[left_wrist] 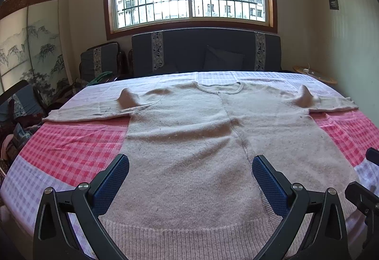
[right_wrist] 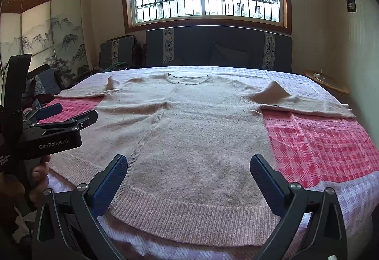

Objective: Fold small clothes

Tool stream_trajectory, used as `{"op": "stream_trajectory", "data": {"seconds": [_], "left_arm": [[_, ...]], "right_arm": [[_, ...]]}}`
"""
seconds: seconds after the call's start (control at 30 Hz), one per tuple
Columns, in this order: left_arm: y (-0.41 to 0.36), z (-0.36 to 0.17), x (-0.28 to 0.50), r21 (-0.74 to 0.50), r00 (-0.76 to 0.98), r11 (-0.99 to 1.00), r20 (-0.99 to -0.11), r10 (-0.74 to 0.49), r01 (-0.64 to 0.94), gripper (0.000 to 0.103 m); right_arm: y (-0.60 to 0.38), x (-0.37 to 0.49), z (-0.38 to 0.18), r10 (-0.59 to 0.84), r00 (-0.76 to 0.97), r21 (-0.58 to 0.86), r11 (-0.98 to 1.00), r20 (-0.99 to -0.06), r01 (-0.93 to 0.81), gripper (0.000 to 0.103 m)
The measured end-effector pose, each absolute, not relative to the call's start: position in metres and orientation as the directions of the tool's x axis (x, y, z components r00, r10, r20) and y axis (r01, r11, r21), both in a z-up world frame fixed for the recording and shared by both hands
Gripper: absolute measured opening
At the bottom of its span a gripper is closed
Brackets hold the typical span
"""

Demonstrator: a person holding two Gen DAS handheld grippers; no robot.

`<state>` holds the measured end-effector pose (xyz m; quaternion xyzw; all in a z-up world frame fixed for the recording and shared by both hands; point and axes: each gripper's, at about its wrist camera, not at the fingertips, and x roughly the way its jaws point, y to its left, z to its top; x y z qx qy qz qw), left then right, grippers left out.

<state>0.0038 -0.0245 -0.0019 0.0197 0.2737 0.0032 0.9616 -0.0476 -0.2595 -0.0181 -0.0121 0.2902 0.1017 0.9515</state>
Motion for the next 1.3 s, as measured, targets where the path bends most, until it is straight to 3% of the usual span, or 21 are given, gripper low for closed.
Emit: {"op": "stream_trajectory", "data": {"seconds": [1.3], "left_arm": [[-0.026,-0.003,0.040,0.054,0.843,0.998,-0.537,0.041,-0.014,0.103]], "right_arm": [[-0.271,0.024,-0.020,0.052,0.746,-0.034,0.994,-0.664,-0.100,0.103]]}}
